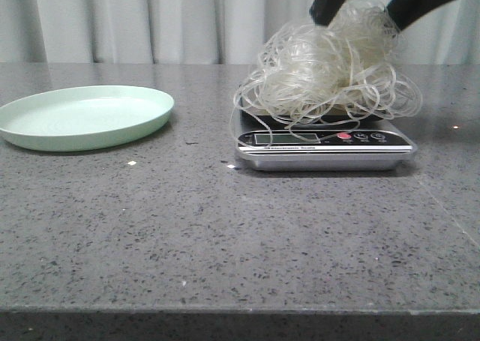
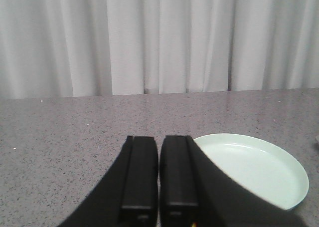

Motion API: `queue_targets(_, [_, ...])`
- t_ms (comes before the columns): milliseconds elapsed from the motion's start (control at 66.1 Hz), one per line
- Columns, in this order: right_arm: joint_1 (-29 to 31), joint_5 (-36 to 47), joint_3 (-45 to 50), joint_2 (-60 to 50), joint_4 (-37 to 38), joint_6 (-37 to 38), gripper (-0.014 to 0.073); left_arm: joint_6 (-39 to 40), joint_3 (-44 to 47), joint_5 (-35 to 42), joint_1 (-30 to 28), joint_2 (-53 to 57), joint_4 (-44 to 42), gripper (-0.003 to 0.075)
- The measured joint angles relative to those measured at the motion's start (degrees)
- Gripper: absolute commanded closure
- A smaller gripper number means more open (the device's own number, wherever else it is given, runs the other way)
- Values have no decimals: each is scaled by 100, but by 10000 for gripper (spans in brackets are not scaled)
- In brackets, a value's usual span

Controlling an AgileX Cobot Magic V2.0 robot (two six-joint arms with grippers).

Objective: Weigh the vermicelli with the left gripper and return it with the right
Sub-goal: 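Lower the right gripper onto the vermicelli on the scale and grasp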

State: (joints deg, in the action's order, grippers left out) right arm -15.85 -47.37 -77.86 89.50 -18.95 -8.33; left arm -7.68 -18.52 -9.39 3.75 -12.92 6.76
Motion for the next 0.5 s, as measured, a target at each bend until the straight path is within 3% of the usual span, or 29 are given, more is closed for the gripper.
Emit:
queue_targets(121, [0,0,-21,228,0,-25,-20,0,0,0,0,0,0,584])
queue_targets(182, [0,0,-45,292,0,-25,25,0,0,0,0,0,0,584])
queue_targets(303, [0,0,-47,319,0,-25,218,0,0,3,0,0,0,584])
queue_targets(318, [0,0,-47,319,0,-25,291,0,0,3,0,0,0,584])
queue_targets(409, [0,0,-47,319,0,-25,454,0,0,3,0,0,0,584])
queue_targets(500, [0,20,-47,319,0,-25,435,0,0,12,0,0,0,584])
